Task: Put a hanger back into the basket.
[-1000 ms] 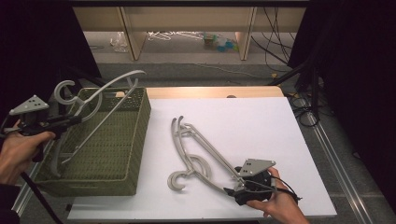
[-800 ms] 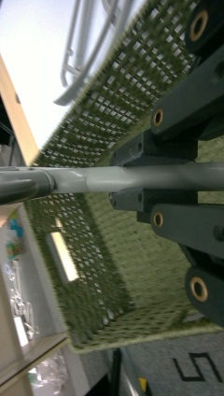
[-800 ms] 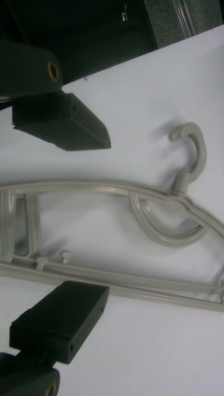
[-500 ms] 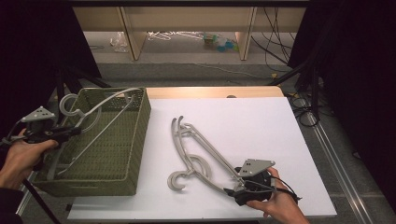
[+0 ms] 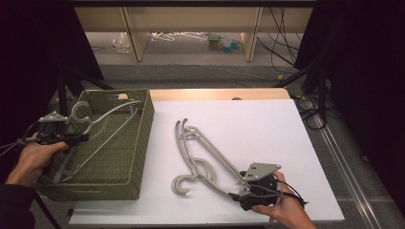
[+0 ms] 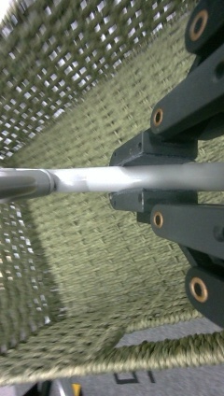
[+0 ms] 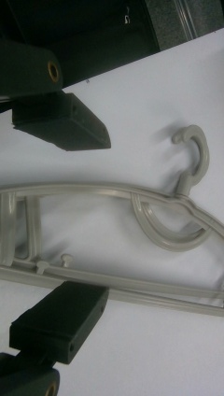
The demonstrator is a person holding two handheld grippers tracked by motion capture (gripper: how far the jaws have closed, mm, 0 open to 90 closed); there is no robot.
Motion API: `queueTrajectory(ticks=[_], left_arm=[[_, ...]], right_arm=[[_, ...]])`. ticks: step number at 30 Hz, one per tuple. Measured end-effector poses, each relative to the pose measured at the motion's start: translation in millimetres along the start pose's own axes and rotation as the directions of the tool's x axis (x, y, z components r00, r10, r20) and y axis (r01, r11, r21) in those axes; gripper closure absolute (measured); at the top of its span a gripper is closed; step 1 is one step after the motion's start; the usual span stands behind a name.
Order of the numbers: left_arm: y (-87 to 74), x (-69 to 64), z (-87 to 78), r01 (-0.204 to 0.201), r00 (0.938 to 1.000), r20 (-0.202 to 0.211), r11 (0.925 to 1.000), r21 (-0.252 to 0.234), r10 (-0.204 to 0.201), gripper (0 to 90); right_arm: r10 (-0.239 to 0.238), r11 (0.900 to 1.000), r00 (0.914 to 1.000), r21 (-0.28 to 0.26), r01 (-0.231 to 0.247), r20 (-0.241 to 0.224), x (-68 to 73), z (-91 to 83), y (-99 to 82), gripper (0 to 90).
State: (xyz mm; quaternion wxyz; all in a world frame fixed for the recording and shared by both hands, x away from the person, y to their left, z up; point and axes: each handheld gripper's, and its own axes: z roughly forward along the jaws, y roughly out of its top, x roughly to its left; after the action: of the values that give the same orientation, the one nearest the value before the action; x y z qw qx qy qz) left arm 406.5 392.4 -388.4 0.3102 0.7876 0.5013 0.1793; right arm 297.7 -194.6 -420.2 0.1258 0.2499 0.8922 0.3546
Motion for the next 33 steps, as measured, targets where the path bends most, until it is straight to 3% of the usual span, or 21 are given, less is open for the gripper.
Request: queueTrajectory(ticks=[4, 9, 14, 17, 20, 21, 23, 25, 26, 33], left_arm=[[1.1, -4.6, 10.4, 0.007, 0.9999, -0.01, 0.9995, 0.031, -0.007, 78.8], [-2.6, 0.3, 19.3, 0.055, 0.9979, -0.039, 0.9968, 0.058, -0.053, 78.0], [-8.4, 4.2, 22.9, 0.112, 0.9919, -0.063, 0.9934, 0.023, -0.111, 75.4], [-7.5, 5.3, 21.2, 0.122, 0.9899, -0.079, 0.9913, 0.049, -0.118, 74.1], [-9.1, 6.5, 20.8, 0.129, 0.9852, -0.114, 0.9916, 0.005, -0.128, 73.6], [-8.0, 7.3, 17.4, 0.126, 0.9842, -0.129, 0.9915, 0.031, -0.121, 74.1], [-8.5, 8.1, 16.0, 0.118, 0.9855, -0.127, 0.9923, 0.036, -0.113, 75.1], [-9.8, 7.5, 19.2, 0.112, 0.9861, -0.125, 0.9936, 0.012, -0.11, 75.5], [-7.8, 6.9, 17.3, 0.104, 0.9853, -0.141, 0.9932, 0.052, -0.096, 75.5], [-6.7, 8.8, 21.4, 0.109, 0.9797, -0.177, 0.9905, 0.083, -0.093, 73.5]], right_arm=[[-0.002, 1.0, 1.0, 0.004, 0.002, -0.004, -0.6, -1.7, 0.8, 25.1], [-0.001, 1.0, 1.0, -0.005, 0.001, 0.003, -0.1, -0.2, 0.1, 25.1], [-0.005, 1.0, 1.0, -0.004, 0.005, 0.0, -0.7, 0.2, -0.2, 25.1], [0.0, 1.0, 1.0, 0.001, 0.0, -0.005, 0.0, 0.5, -0.2, 25.1], [0.002, 1.0, 1.0, 0.0, -0.002, -0.004, 0.1, 0.3, 0.0, 25.1], [0.0, 1.0, 1.0, -0.001, 0.0, -0.004, -0.2, 0.4, -0.2, 25.1], [-0.004, 1.0, 1.0, -0.002, 0.004, -0.002, -0.7, 0.7, -0.6, 25.1], [-0.006, 1.0, 1.0, -0.003, 0.006, 0.0, -1.0, 1.1, -0.8, 25.1], [-0.007, 1.0, 1.0, -0.003, 0.007, 0.001, -1.1, 1.3, -0.7, 25.1], [-0.01, 0.9999, 1.0, -0.002, 0.01, -0.001, -0.8, 1.3, -0.6, 25.1]])
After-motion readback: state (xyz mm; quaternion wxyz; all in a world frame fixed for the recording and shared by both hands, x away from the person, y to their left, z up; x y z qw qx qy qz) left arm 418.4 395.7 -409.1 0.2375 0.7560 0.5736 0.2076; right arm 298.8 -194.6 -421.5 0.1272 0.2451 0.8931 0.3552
